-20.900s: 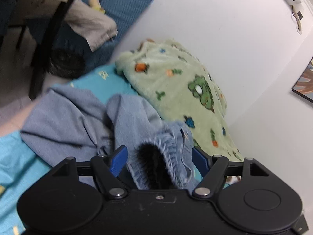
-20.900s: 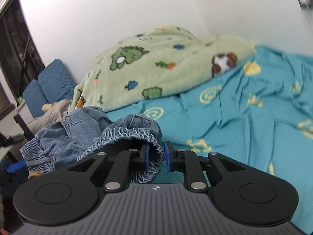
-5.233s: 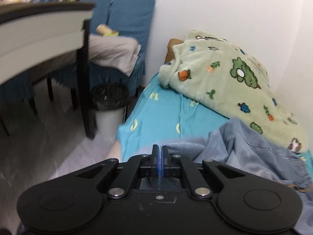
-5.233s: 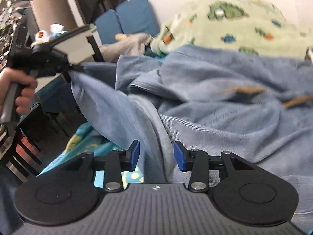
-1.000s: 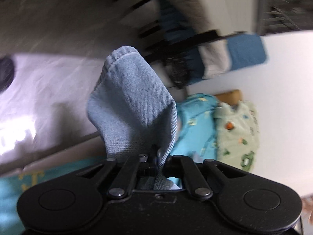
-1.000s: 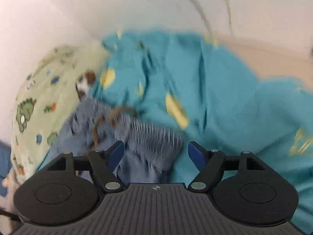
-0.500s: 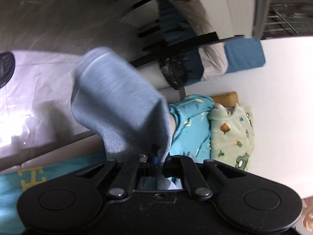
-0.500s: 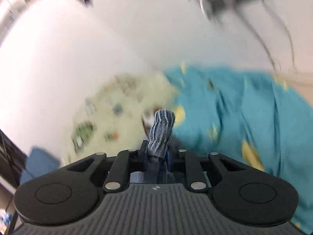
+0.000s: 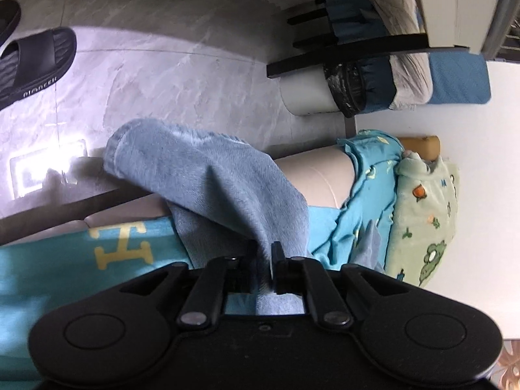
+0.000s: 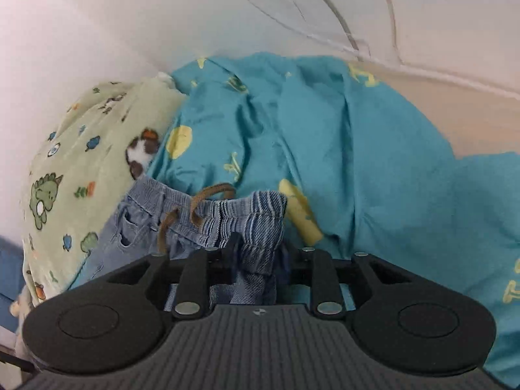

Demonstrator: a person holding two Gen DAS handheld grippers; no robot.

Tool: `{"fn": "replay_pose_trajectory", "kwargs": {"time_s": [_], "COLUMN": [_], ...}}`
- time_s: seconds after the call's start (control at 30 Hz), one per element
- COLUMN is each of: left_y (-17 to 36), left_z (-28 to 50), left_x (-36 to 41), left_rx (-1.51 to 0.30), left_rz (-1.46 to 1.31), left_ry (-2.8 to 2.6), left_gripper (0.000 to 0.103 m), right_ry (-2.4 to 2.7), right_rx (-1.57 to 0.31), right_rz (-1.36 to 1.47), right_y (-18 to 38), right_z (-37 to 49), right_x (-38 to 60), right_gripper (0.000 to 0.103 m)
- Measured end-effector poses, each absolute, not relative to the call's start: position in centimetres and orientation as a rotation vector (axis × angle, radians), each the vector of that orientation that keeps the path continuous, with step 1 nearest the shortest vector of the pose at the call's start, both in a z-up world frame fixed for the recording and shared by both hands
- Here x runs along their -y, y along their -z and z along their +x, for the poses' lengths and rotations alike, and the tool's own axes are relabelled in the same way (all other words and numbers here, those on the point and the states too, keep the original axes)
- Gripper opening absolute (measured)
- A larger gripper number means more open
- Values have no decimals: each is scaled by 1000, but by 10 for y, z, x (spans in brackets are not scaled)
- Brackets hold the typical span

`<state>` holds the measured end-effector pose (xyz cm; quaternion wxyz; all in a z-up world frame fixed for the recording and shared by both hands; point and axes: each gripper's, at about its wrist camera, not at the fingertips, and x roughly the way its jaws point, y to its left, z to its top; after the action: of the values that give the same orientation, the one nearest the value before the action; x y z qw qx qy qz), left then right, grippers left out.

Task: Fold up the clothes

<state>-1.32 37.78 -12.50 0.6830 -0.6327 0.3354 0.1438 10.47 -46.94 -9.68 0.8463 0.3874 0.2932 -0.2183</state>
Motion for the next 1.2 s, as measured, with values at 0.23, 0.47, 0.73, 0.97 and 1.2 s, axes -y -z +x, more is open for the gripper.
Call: {"fn": "replay_pose_trajectory", "kwargs": {"time_s": [0.23, 0.47, 0.73, 0.97, 1.2], "left_y": [77, 40, 22, 8, 9], "left_z": [-13, 34, 46, 23, 79], "left_x": [-362, -327, -319, -336, -293], "left_rx": [-732, -738, -730, -683, -691], "left_rz": [-1252, -1093, -1006, -975, -944], "left_ry": [-270, -261, -338, -380, -246], "left_gripper": [39, 51, 52, 52, 52], "right_ry": [466, 225, -56, -147, -185], "right_rx": [-501, -521, -596, -638, -661], "right_rz": [594, 412, 200, 158, 156], "right_y": [52, 53, 70, 85, 93], "right_z": [88, 104, 130, 152, 159], "right_x": [433, 356, 269, 239, 227], "right_gripper": [61, 62, 61, 61, 61]}}
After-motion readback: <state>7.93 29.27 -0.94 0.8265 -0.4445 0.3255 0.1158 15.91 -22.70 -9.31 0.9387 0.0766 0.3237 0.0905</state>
